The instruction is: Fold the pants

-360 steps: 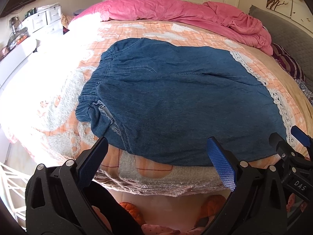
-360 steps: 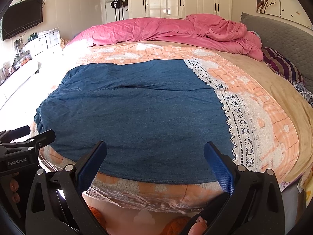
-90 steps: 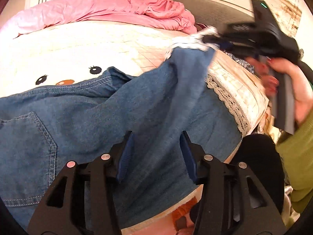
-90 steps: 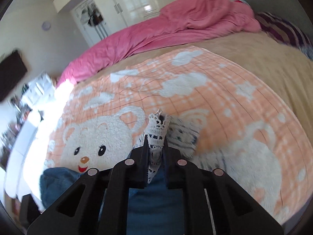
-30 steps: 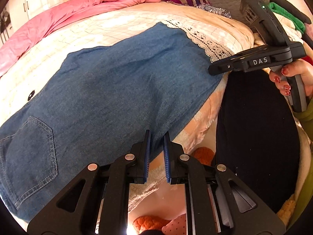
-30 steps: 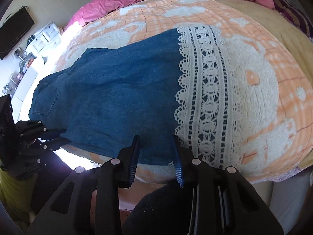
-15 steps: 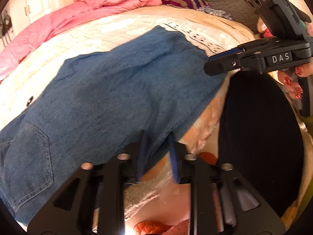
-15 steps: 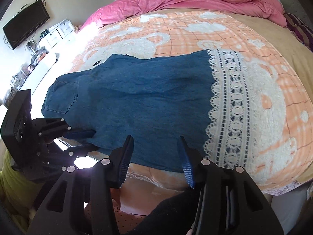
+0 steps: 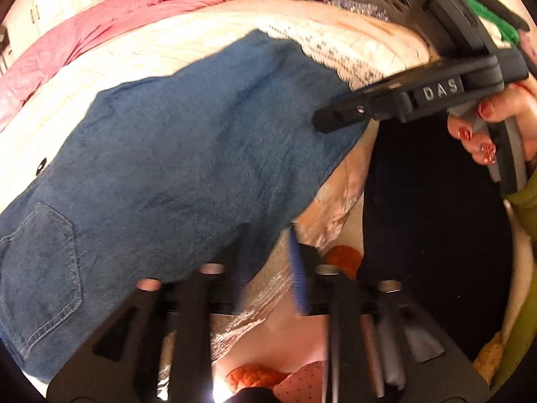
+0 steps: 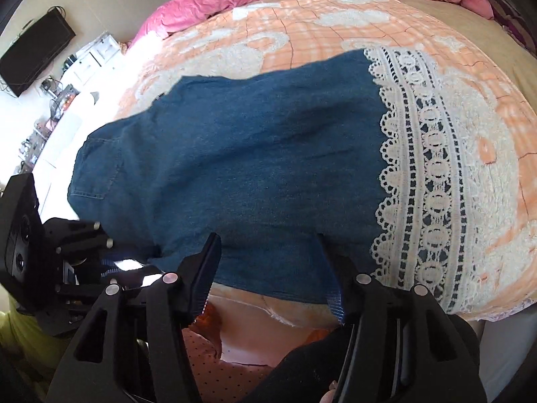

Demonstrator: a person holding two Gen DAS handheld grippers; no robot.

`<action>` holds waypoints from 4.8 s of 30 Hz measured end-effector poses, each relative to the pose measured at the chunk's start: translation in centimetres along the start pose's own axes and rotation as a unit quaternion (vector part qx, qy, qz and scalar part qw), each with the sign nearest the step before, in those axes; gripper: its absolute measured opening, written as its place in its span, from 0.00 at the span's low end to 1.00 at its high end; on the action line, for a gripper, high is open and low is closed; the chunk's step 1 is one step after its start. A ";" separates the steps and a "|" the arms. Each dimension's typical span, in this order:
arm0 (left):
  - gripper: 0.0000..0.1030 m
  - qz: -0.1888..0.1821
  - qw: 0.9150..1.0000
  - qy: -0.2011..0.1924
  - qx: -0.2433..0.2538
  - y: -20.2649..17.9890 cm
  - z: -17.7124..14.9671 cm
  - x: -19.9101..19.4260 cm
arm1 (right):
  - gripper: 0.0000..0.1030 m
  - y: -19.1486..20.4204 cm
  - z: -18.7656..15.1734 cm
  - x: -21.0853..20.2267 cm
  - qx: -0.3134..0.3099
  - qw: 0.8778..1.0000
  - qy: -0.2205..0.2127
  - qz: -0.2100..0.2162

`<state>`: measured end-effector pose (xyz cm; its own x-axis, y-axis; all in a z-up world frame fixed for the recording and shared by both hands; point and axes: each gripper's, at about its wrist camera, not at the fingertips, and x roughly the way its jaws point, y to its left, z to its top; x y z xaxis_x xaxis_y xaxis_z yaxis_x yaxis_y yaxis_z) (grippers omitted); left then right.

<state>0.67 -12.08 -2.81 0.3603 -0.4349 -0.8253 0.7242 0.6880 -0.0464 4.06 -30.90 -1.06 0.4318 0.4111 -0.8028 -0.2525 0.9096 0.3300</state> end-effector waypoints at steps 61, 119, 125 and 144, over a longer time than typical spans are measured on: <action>0.03 0.063 0.972 -0.100 -0.204 16.7 12.9 1.9 | 0.21 -8.3 14.8 -0.7 -0.047 0.980 -0.169 -0.095; 0.63 0.176 0.957 -0.058 -0.222 9.6 0.7 -4.3 | 0.69 -13.3 0.4 -3.2 0.202 0.974 -0.094 0.040; 0.66 0.214 0.939 -0.052 -0.264 11.7 -0.4 -4.3 | 0.53 -14.1 0.5 -3.0 0.215 0.971 -0.086 0.057; 0.66 0.243 0.916 -0.020 -0.318 15.0 -2.4 -4.3 | 0.35 -10.5 0.8 -2.9 0.077 0.989 -0.042 -0.118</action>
<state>8.56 1.46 -1.24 0.5800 0.0001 -0.8146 -0.0123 0.9999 -0.0086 6.14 -41.60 -1.78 0.5352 0.1843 -0.8244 -0.0047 0.9765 0.2153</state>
